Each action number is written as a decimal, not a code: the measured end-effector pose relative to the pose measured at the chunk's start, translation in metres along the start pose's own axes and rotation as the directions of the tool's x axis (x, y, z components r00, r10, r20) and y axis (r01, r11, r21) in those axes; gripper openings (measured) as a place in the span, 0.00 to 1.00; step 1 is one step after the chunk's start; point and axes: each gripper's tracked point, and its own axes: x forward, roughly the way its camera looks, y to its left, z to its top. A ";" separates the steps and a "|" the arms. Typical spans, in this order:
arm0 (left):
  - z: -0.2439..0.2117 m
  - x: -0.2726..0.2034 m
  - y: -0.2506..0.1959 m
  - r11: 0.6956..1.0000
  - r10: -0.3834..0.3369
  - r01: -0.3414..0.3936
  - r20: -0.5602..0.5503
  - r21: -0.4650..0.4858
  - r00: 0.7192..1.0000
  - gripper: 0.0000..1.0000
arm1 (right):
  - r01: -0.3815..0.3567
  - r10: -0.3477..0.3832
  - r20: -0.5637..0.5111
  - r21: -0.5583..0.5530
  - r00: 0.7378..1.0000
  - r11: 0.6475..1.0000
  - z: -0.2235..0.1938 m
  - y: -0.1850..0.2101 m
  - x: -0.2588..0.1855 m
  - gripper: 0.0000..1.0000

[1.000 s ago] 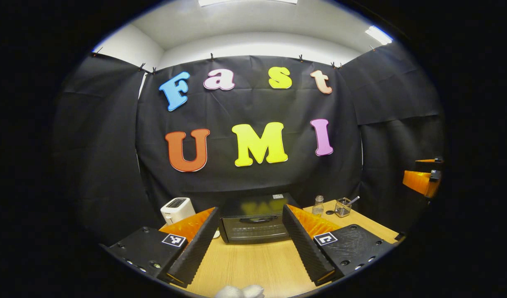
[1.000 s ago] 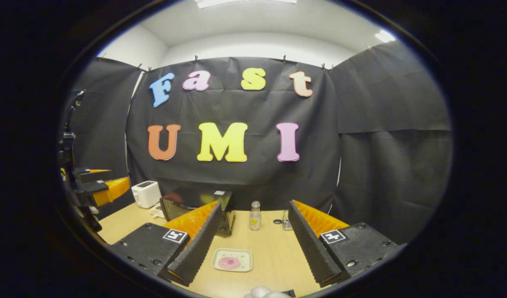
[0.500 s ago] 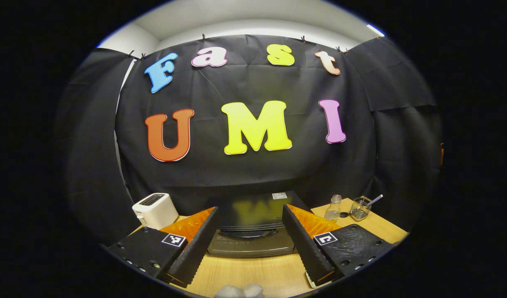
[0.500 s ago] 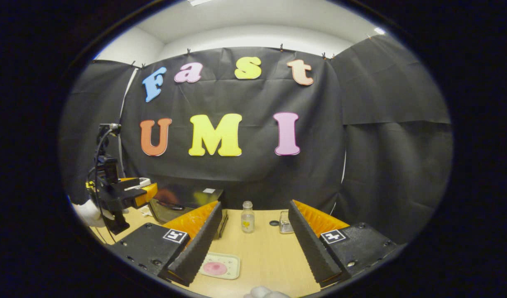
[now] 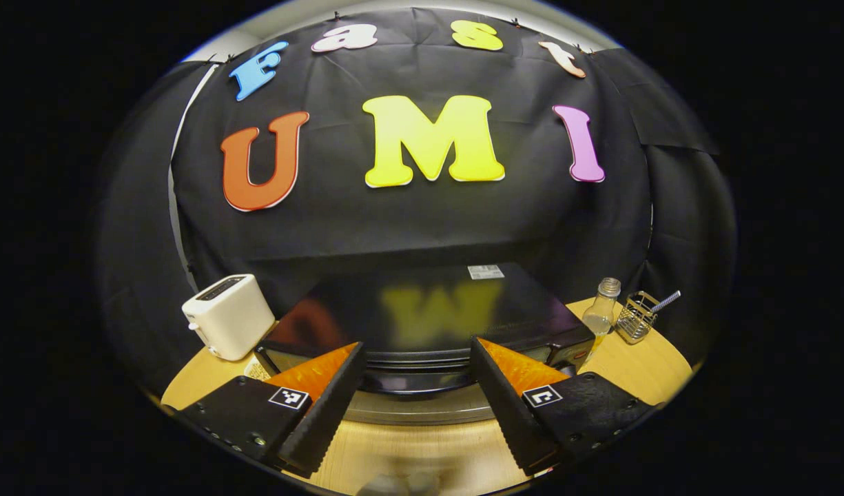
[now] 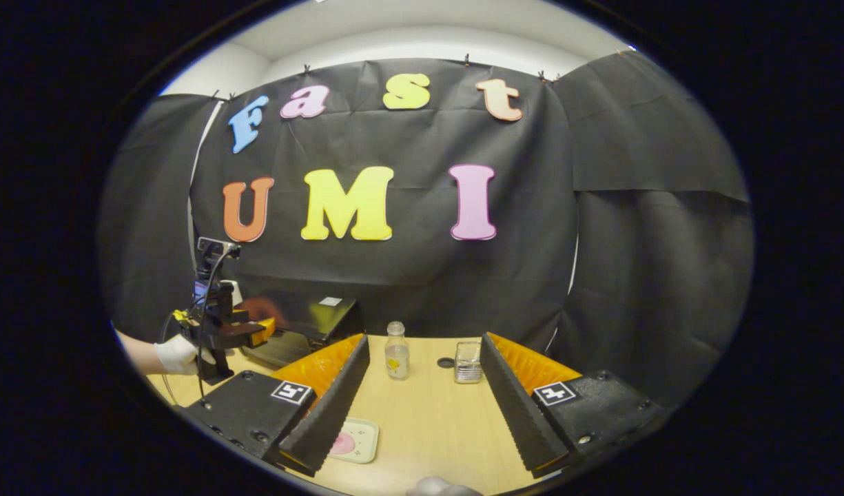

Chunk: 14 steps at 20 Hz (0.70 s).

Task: Open the electric oven with the left hand, put the food in, and close the electric oven.

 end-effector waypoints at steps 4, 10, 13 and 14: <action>0.002 0.004 0.002 1.000 -0.001 0.001 0.018 0.005 1.000 0.97 | -0.001 0.001 -0.004 0.003 1.000 1.000 -0.002 -0.002 0.003 1.00; -0.007 -0.013 0.003 1.000 -0.008 0.008 -0.007 0.006 1.000 0.97 | -0.003 0.003 -0.006 0.018 1.000 1.000 -0.006 0.003 -0.003 1.00; -0.019 -0.031 0.001 1.000 -0.021 0.021 -0.025 0.007 0.999 0.97 | -0.002 0.003 -0.015 0.026 1.000 1.000 -0.010 0.007 -0.010 1.00; -0.022 -0.035 0.002 1.000 -0.027 0.027 -0.031 0.007 0.999 0.97 | -0.001 0.002 -0.015 0.030 1.000 1.000 -0.012 0.008 -0.013 1.00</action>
